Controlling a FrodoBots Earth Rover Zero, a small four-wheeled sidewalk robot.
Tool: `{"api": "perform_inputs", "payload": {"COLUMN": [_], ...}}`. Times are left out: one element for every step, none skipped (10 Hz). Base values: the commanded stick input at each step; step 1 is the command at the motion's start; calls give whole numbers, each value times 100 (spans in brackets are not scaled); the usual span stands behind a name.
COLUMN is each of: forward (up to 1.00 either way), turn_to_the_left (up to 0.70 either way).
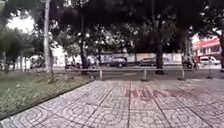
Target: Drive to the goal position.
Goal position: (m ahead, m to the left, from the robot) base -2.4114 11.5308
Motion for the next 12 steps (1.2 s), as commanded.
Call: {"api": "perform_inputs", "payload": {"forward": [100, 100, 100, 100, 100, 100, 100, 100, 100, 100, 100, 100], "turn_to_the_left": [0, 0, 0, 0, 0, 0, 27, 27, 27, 11, 0, 0]}}
